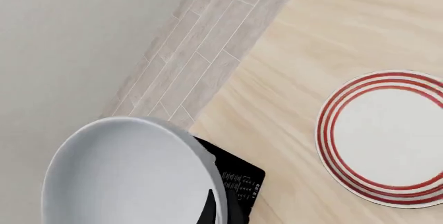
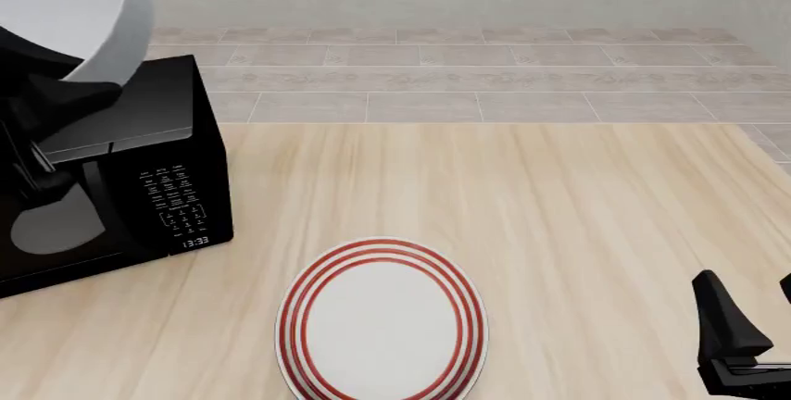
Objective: Pick up the white bowl and put it on the plate.
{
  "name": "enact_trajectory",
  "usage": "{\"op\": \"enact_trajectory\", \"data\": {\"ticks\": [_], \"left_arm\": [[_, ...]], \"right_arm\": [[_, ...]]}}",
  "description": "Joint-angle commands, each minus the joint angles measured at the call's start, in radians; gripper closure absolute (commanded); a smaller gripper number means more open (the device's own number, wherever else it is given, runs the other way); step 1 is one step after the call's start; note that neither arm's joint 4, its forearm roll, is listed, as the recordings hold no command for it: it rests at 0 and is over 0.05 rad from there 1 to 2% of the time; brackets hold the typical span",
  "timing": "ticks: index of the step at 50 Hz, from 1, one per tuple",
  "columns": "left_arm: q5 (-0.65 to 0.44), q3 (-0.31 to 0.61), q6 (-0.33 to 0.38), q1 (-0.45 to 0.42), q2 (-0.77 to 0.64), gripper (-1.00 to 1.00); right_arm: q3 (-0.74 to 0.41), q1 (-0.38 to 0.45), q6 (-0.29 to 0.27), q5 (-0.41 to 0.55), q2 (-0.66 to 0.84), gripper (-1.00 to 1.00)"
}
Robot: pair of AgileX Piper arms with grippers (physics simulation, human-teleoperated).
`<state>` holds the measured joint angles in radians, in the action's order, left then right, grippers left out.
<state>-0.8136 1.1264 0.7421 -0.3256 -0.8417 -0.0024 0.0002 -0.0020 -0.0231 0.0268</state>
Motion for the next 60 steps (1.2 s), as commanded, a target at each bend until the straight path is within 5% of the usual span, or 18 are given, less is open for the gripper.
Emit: {"op": "enact_trajectory", "data": {"ticks": [1, 19, 60], "left_arm": [[-0.012, 0.029, -0.057, -0.098, -0.002, 1.0], [-0.007, 0.037, -0.158, -0.272, -0.039, 1.0], [0.075, -0.041, -0.184, -0.539, -0.116, 1.0]], "right_arm": [[0.001, 0.0, 0.0, 0.001, -0.002, -1.0], [0.001, 0.0, 0.0, 0.001, -0.002, -1.0], [0.001, 0.0, 0.0, 0.001, -0.002, -1.0]]}}
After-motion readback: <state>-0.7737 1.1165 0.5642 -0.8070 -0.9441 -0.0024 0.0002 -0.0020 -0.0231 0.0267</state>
